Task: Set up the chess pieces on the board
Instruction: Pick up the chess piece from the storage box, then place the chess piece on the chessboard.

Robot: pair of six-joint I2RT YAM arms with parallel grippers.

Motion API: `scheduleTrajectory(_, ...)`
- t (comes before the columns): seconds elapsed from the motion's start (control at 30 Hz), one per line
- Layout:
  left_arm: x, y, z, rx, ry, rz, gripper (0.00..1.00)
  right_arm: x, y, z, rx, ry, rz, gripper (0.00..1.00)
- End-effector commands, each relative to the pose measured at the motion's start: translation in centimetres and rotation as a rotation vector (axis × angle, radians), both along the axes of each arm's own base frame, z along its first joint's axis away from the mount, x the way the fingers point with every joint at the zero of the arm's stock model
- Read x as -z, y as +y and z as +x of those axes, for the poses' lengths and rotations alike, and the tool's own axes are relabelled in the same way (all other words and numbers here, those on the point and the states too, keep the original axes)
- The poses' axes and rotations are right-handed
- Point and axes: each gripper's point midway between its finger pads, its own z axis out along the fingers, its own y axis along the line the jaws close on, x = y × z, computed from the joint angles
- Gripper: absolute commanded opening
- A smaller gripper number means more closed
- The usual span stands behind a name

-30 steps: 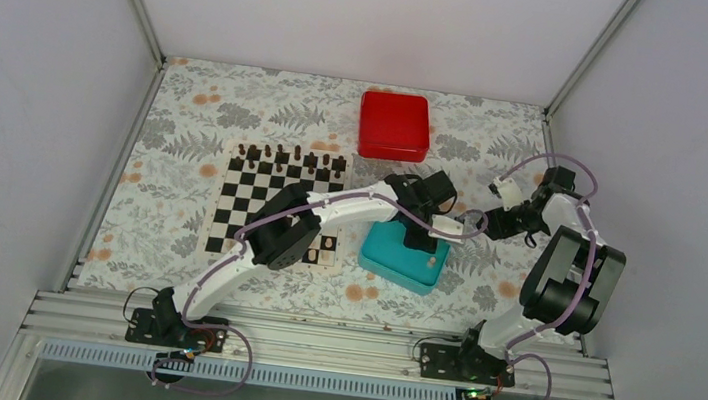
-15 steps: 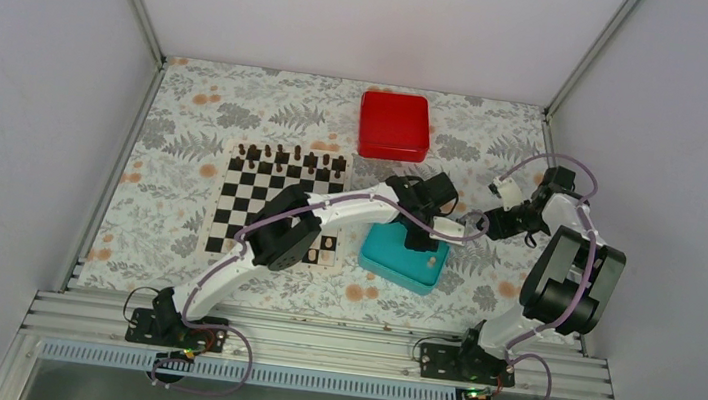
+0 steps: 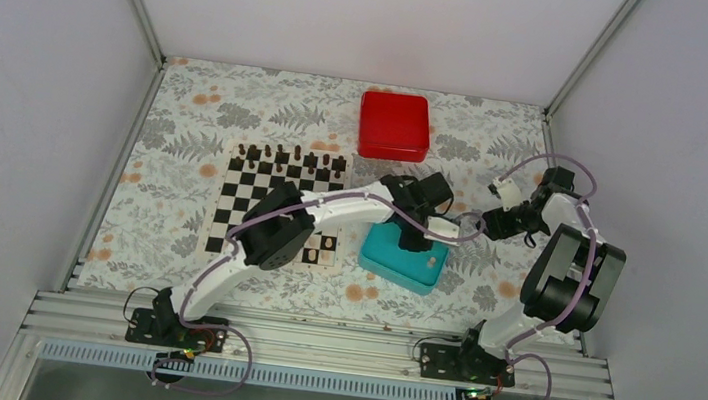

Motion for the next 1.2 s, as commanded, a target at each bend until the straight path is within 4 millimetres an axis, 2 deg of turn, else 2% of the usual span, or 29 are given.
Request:
scheduleTrajectory(0.0,-7.2,1.7,1.4,-0.031,-0.096,-0.076,0.06,0.0,-0.2,0.3,0.0,-0.011,0.016,0.64)
scheduleTrajectory(0.1,-10.4,4.5,2.4,-0.08,-0.144,-0.082,0.06,-0.1,-0.3,0.5,0.002,-0.013,0.018,0.64)
scheduleTrajectory(0.2,-13.8,8.3,3.2,-0.152,-0.193,-0.102,0.06,-0.5,-0.4,0.8,0.003,-0.017,0.016,0.64)
scheduleTrajectory(0.3,-15.0,12.7,3.7,-0.238,-0.221,-0.085,0.06,-1.2,-0.5,1.2,0.003,-0.027,0.012,0.64)
scheduleTrajectory(0.43,-15.2,19.8,4.6,-0.393,-0.241,-0.052,0.06,-2.2,-0.6,1.9,0.002,-0.043,0.008,0.64)
scheduleTrajectory(0.47,-15.2,21.9,5.0,-0.439,-0.245,-0.051,0.06,-1.6,-0.6,2.1,0.002,-0.022,0.015,0.64)
scheduleTrajectory(0.6,-14.0,30.3,5.9,-0.612,-0.234,-0.025,0.06,-1.7,-0.3,2.7,-0.006,-0.012,0.011,0.64)
scheduleTrajectory(0.67,-12.5,33.9,5.4,-0.674,-0.191,0.006,0.06,-1.7,-0.1,3.0,-0.014,-0.011,0.005,0.64)
scheduleTrajectory(0.73,-11.0,36.6,4.4,-0.715,-0.182,0.04,0.06,-1.8,0.1,3.1,-0.019,-0.01,0.002,0.64)
scheduleTrajectory(0.9,-7.5,40.6,2.1,-0.79,-0.147,0.094,0.06,-1.9,0.6,3.6,-0.025,-0.004,0.001,0.64)
scheduleTrajectory(1.17,-3.9,43.7,0.0,-0.864,-0.088,0.111,0.06,-1.4,1.2,3.3,-0.035,0.015,-0.002,0.64)
